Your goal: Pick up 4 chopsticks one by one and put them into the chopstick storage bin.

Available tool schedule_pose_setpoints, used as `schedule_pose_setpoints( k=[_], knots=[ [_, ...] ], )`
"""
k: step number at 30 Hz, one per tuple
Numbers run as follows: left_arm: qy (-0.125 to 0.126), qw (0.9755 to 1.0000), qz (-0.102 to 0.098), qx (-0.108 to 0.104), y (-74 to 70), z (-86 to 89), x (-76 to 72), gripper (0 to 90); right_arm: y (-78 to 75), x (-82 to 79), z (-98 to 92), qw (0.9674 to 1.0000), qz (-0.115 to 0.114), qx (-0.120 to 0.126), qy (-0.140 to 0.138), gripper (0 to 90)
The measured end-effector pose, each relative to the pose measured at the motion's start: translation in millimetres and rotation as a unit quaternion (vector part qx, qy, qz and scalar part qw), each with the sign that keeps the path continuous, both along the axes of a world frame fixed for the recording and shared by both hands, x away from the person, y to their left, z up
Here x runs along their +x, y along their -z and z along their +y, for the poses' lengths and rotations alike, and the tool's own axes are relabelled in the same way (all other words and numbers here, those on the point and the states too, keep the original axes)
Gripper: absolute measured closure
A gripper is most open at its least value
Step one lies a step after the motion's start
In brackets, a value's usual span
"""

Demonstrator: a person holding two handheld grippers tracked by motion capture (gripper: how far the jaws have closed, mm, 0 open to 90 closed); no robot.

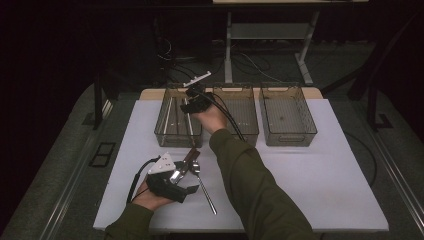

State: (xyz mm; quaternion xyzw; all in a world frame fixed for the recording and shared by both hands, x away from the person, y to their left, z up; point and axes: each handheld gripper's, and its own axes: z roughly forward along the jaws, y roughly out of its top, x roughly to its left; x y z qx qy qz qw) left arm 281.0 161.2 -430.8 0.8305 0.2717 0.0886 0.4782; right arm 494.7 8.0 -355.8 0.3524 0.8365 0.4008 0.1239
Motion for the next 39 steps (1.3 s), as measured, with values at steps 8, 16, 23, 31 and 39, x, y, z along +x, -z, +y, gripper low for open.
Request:
schedule_pose_setpoints(
  k=[8, 16, 23, 31, 39],
  knots=[
    [-0.002, 1.0, 0.001, -0.002, 0.0, 0.4, -1.8, 1.5, -4.2, -16.5, -36.2, 0.9989, -0.004, 0.042, -0.019, 35.0],
    [0.0, 1.0, 0.002, 0.002, 0.3, -1.1, -2.1, 1.4, -6.2, -41.8, -68.2, 0.995, 0.0, 0.086, -0.052, 26.6],
    [-0.001, 1.0, 0.005, 0.002, 0.7, -1.8, -3.0, 1.4, -7.1, -61.3, -96.1, 0.9926, -0.004, 0.103, -0.064, 23.8],
    [-0.002, 1.0, 0.008, 0.0, 1.5, -1.9, -1.8, 1.3, -4.4, -81.1, -125.1, 0.9902, -0.007, 0.12, -0.072, 21.1],
    [-0.003, 0.9999, 0.01, 0.002, 2.6, -2.7, -0.8, 1.2, -1.6, -99.0, -154.2, 0.9875, -0.004, 0.138, -0.077, 20.3]
  ],
)
